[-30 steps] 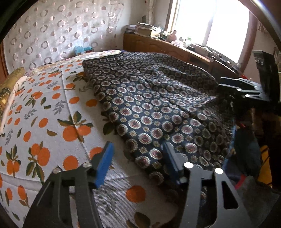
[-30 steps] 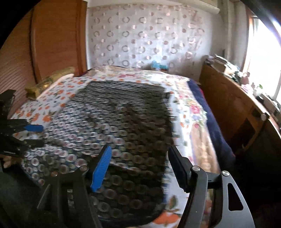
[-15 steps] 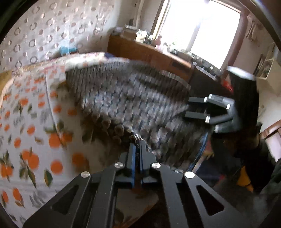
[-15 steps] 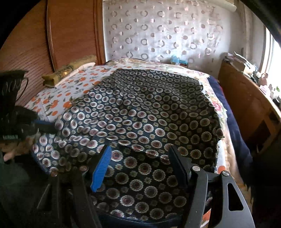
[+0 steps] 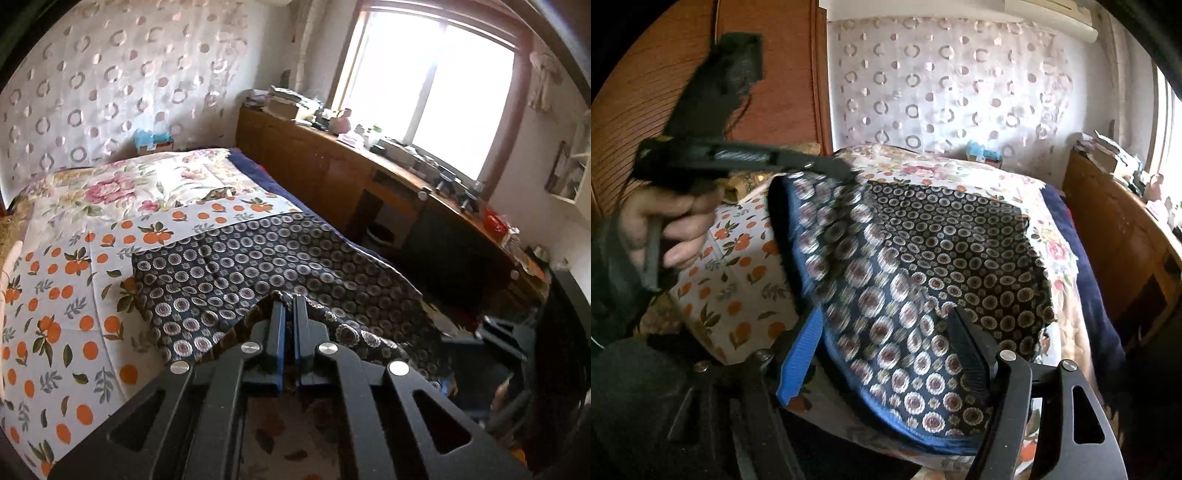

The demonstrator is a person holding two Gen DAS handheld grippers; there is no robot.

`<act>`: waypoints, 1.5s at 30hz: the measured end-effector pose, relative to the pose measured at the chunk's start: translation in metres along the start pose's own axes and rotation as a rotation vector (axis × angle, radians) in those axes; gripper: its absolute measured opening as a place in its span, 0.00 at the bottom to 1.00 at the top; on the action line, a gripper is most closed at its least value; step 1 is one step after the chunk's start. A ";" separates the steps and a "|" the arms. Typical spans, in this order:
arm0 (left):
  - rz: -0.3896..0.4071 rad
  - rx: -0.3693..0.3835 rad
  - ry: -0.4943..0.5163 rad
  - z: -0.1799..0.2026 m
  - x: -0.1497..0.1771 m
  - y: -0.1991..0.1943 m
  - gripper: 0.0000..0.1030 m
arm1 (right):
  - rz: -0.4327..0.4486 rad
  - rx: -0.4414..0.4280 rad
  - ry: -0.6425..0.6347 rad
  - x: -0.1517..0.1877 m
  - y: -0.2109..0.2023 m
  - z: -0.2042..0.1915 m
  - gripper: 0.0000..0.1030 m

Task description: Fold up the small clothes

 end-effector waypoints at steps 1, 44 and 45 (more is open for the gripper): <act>0.000 -0.006 -0.007 -0.001 -0.001 0.002 0.04 | -0.005 0.001 -0.002 0.003 0.003 0.001 0.70; 0.032 -0.113 -0.058 -0.045 0.017 -0.028 0.07 | 0.048 0.132 -0.171 -0.060 0.020 0.038 0.04; 0.040 -0.118 -0.059 -0.049 0.014 -0.029 0.08 | 0.065 0.145 -0.195 -0.076 0.022 0.040 0.04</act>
Point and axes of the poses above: each gripper's, at about its wrist camera, not at the fingertips, and y roughly the way its jaws point, z to its right, x to its underside, the point moved 8 cm from there along y, roughly the way its jaws point, and after that the axes turned 3 degrees about -z, right-handed, at the moved point
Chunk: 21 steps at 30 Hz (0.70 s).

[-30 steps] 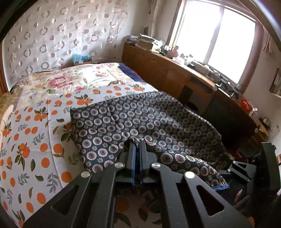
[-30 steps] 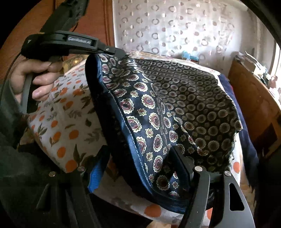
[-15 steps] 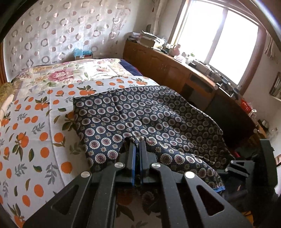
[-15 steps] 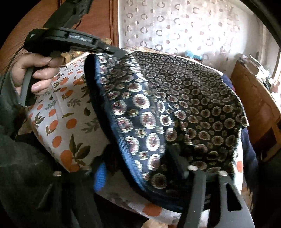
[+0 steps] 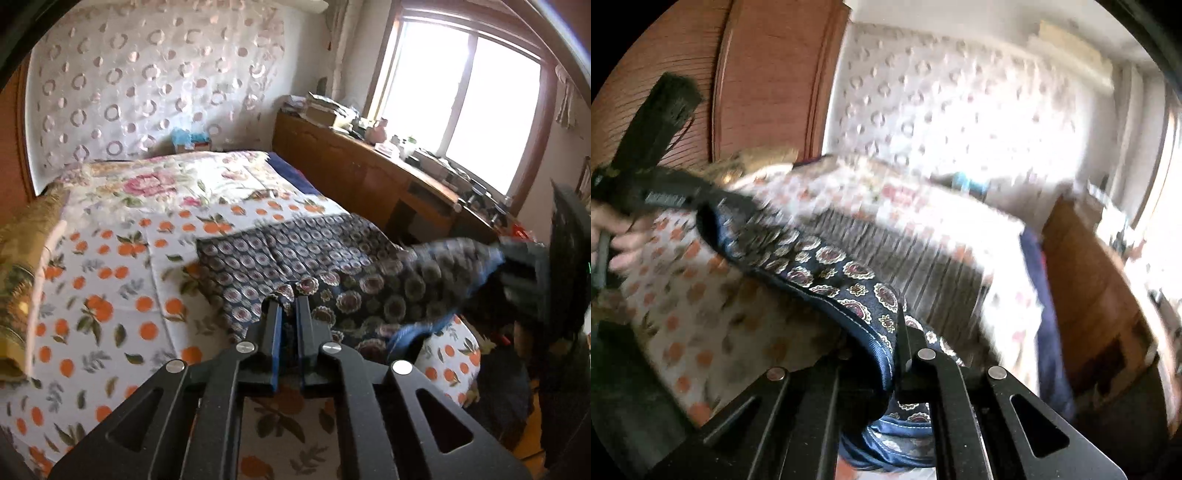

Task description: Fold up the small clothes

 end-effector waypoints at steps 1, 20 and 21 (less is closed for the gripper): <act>0.004 -0.002 -0.003 -0.003 -0.002 -0.001 0.10 | 0.009 0.005 -0.014 -0.014 0.007 0.005 0.04; -0.017 -0.108 -0.021 -0.073 -0.032 0.034 0.53 | -0.109 -0.091 -0.012 -0.078 0.137 0.057 0.25; -0.030 -0.110 -0.020 -0.074 -0.032 0.042 0.53 | -0.108 -0.084 -0.003 -0.081 0.140 0.061 0.38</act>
Point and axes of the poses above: each gripper's, at about its wrist camera, not at the fingertips, and y roughly the way its jaws point, z to its right, x to its underside, the point moved 8 cm from there along y, roughly the way its jaws point, and after that the axes turned 3 degrees about -z, right-handed, at the moved point
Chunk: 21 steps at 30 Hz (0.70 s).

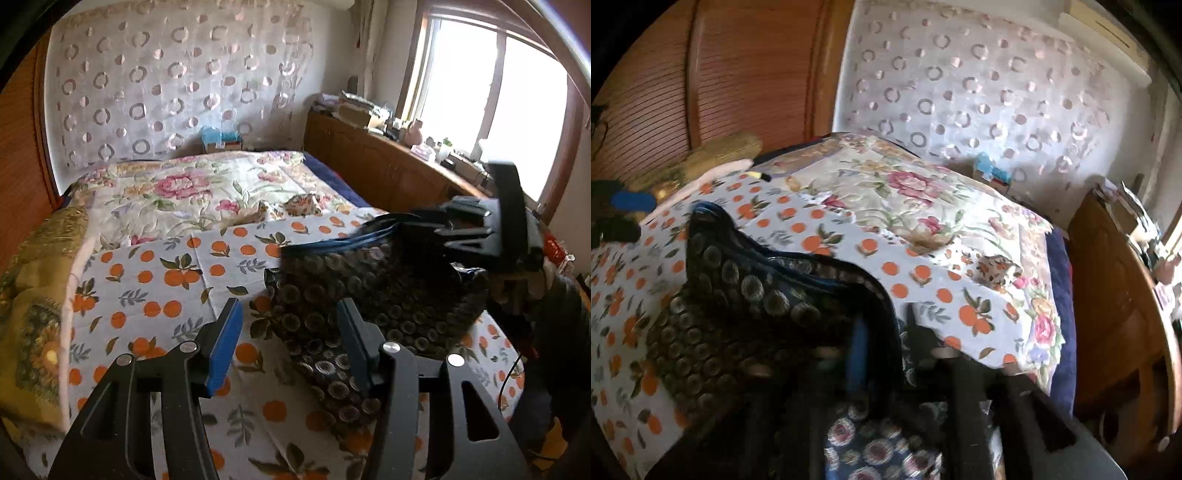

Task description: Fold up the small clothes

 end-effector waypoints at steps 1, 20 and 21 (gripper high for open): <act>-0.011 -0.001 0.003 0.000 0.000 0.006 0.53 | 0.006 0.003 0.010 -0.003 0.000 0.001 0.45; -0.174 -0.007 0.051 -0.010 -0.006 0.091 0.53 | -0.051 0.052 0.220 0.083 -0.069 0.011 0.61; -0.179 -0.005 0.048 -0.011 -0.005 0.092 0.53 | -0.070 0.062 0.234 0.088 -0.065 0.013 0.61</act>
Point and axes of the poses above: each gripper's, at about its wrist camera, not at the fingertips, and y roughly the way its jaws point, z to its right, x to its underside, the point moved 8 cm from there along y, roughly the way its jaws point, and after that the axes turned 3 degrees about -z, right-handed, at the moved point
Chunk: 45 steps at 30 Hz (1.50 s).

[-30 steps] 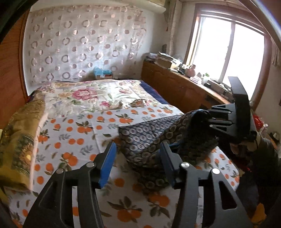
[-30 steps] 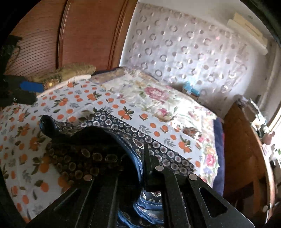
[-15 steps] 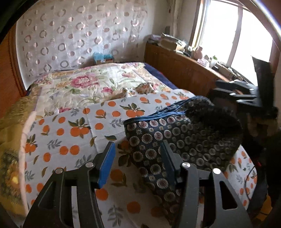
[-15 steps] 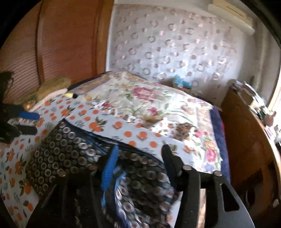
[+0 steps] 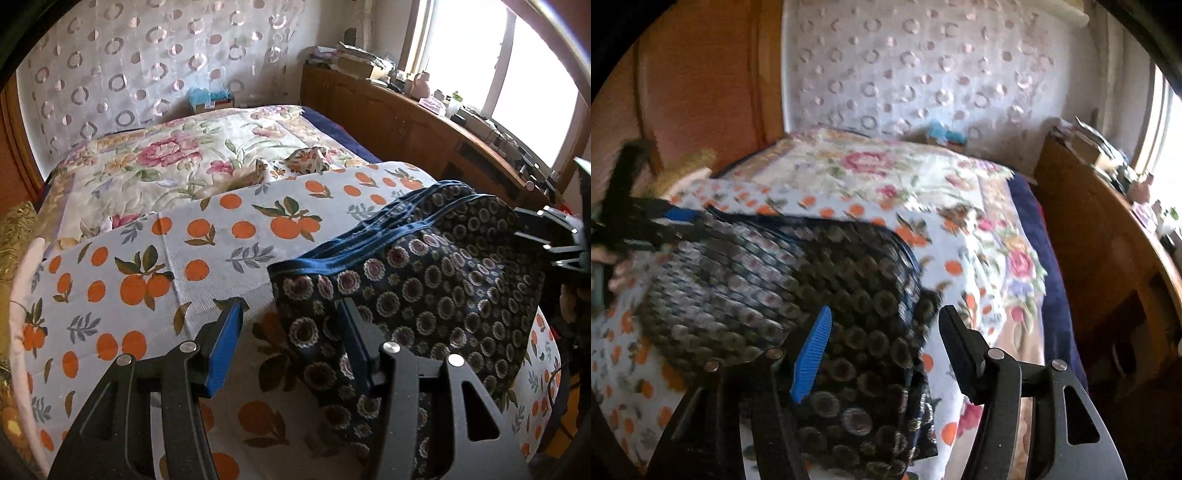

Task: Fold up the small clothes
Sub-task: 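Lift the folded robe off the bed with both grippers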

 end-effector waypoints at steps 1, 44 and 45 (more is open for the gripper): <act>-0.004 0.004 -0.004 -0.001 0.000 0.002 0.53 | -0.022 0.005 0.026 0.003 0.005 0.004 0.61; 0.126 0.184 -0.032 0.026 -0.021 -0.042 0.06 | 0.128 -0.215 0.091 -0.023 0.017 0.022 0.09; 0.151 0.188 -0.034 0.026 -0.022 -0.054 0.05 | 0.151 -0.220 0.094 -0.026 0.011 0.022 0.08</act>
Point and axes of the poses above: each gripper's, at about its wrist camera, not at the fingertips, and y roughly the way its jaws point, z to its right, x to its underside, the point moved 8 cm from there along y, roughly the way its jaws point, and after that the axes turned 3 degrees about -z, right-handed, at the moved point
